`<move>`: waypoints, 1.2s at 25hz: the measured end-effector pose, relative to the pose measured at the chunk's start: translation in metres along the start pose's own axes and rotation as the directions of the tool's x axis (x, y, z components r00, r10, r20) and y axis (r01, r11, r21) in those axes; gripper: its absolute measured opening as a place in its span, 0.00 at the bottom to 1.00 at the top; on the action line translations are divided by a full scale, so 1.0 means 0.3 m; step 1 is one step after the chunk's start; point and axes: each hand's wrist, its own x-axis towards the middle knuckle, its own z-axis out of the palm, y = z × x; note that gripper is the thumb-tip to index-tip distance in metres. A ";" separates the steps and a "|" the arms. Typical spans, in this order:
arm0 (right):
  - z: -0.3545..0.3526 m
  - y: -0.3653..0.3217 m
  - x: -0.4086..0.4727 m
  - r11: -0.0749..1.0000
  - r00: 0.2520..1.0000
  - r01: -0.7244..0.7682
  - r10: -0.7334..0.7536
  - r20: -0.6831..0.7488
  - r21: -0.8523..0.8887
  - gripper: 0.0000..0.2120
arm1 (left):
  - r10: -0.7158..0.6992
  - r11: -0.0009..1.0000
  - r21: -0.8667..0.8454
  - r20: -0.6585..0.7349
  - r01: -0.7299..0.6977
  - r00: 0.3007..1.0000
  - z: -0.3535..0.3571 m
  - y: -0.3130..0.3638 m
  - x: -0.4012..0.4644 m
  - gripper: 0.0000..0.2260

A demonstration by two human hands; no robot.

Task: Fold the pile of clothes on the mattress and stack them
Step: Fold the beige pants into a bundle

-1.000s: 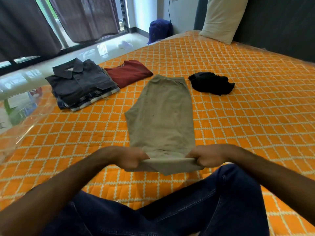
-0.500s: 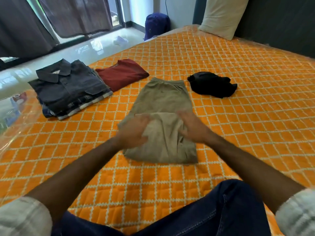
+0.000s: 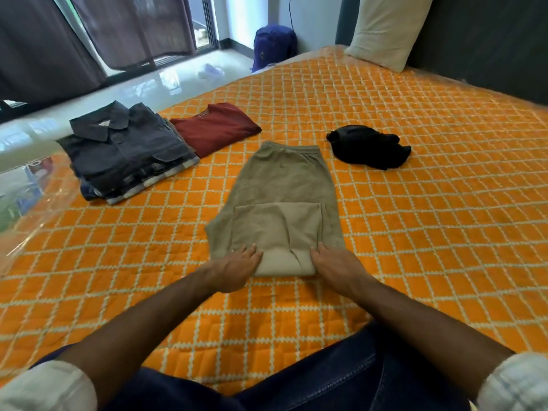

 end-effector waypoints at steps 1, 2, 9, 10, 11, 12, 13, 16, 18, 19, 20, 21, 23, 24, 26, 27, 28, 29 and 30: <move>-0.043 0.003 -0.062 0.997 0.996 0.073 -0.074 0.052 0.025 0.18 | 0.062 0.996 -0.066 0.045 -0.059 0.997 -0.036 0.001 -0.043 0.27; -0.085 0.012 -0.120 0.983 0.976 0.143 -0.159 0.148 0.111 0.19 | 0.092 0.988 -0.131 0.080 -0.081 0.993 -0.080 0.009 -0.091 0.23; -0.370 0.144 -0.263 0.630 0.862 0.175 -0.469 0.192 0.757 0.17 | 0.125 0.871 -0.472 -0.060 -0.139 0.990 -0.340 -0.043 -0.287 0.18; -0.393 0.179 -0.235 0.584 0.874 0.153 -0.456 0.166 0.797 0.13 | 0.079 0.832 -0.542 -0.099 -0.120 0.992 -0.375 -0.081 -0.284 0.18; -0.406 0.223 -0.190 0.550 0.898 0.133 -0.419 0.136 0.824 0.11 | 0.022 0.781 -0.614 -0.150 -0.111 0.988 -0.407 -0.121 -0.271 0.16; -0.406 0.273 -0.127 0.542 0.933 0.108 -0.344 0.103 0.834 0.09 | -0.060 0.744 -0.659 -0.227 -0.108 0.972 -0.433 -0.162 -0.245 0.15; -0.397 0.321 -0.054 0.549 0.971 0.075 -0.232 0.065 0.832 0.08 | -0.166 0.753 -0.650 -0.340 -0.103 0.926 -0.447 -0.200 -0.208 0.14; -0.313 0.369 0.138 0.666 0.946 -0.080 0.285 -0.154 0.741 0.17 | -0.391 0.886 -0.462 -0.695 0.041 0.603 -0.406 -0.262 -0.069 0.24; -0.223 0.290 0.182 0.765 0.820 -0.047 0.397 -0.412 0.642 0.21 | -0.450 0.880 -0.462 -0.731 0.114 0.512 -0.312 -0.264 0.024 0.28; -0.155 0.219 0.183 0.819 0.799 0.007 0.341 -0.495 0.574 0.23 | -0.478 0.858 -0.491 -0.655 0.152 0.585 -0.249 -0.258 0.065 0.29; -0.080 0.140 0.173 0.882 0.821 0.057 0.225 -0.525 0.468 0.25 | -0.500 0.834 -0.510 -0.537 0.211 0.680 -0.182 -0.247 0.100 0.31; -0.015 0.068 0.156 0.917 0.878 0.091 0.110 -0.466 0.387 0.27 | -0.502 0.827 -0.489 -0.421 0.277 0.755 -0.115 -0.229 0.126 0.32; 0.083 -0.003 0.141 0.921 0.956 0.078 0.039 -0.289 0.382 0.28 | -0.412 0.899 -0.327 -0.403 0.292 0.817 -0.017 -0.191 0.168 0.32; 0.108 0.002 0.158 0.900 0.946 0.011 0.131 -0.296 0.435 0.27 | -0.316 0.945 -0.227 -0.467 0.233 0.826 0.004 -0.169 0.187 0.31; 0.109 0.067 0.230 0.684 0.822 -0.251 0.524 -0.222 0.685 0.25 | -0.193 0.980 -0.147 -0.528 0.134 0.827 0.000 -0.136 0.247 0.30; 0.085 0.113 0.266 0.484 0.724 -0.355 0.684 -0.092 0.800 0.24 | -0.184 0.981 -0.151 -0.524 0.122 0.832 -0.015 -0.128 0.282 0.29; 0.062 0.159 0.303 0.284 0.647 -0.388 0.761 0.040 0.877 0.23 | -0.194 0.978 -0.168 -0.513 0.124 0.836 -0.035 -0.126 0.319 0.30; 0.048 0.196 0.339 0.141 0.622 -0.387 0.770 0.144 0.911 0.21 | -0.211 0.973 -0.188 -0.505 0.133 0.837 -0.061 -0.127 0.354 0.32; 0.034 0.220 0.380 0.074 0.630 -0.385 0.750 0.203 0.920 0.19 | -0.225 0.970 -0.198 -0.503 0.142 0.834 -0.087 -0.136 0.388 0.34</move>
